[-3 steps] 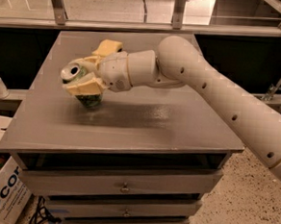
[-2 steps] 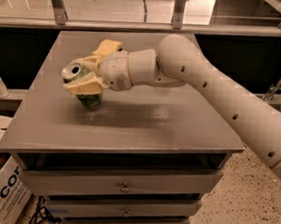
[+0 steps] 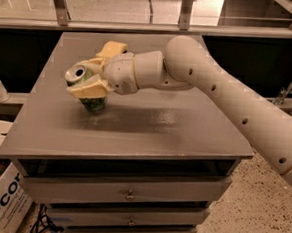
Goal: Place green can upright
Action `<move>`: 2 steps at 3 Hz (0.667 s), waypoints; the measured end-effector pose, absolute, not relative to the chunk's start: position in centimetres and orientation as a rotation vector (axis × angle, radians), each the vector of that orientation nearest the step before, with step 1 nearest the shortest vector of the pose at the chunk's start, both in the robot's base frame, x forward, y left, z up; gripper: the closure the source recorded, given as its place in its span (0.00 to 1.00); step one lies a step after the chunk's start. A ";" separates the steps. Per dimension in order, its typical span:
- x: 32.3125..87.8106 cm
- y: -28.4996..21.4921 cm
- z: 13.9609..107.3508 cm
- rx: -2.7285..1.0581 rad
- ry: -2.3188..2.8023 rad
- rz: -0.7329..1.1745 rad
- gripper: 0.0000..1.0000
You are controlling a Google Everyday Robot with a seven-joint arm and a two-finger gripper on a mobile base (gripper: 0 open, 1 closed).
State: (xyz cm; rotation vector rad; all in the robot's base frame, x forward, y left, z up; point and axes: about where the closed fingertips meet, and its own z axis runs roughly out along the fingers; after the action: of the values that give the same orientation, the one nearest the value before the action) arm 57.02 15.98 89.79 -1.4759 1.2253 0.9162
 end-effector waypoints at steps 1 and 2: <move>57.0 15.9 89.8 -1.475 1.226 0.916 0.11; 58.5 12.2 88.3 -1.411 1.336 0.863 0.00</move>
Offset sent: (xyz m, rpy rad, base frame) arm 0.0413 -0.1109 -0.0414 -0.0817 0.1021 -0.2880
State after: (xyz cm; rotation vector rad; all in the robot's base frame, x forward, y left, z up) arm 58.51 12.17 88.28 -1.4107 1.3364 0.8630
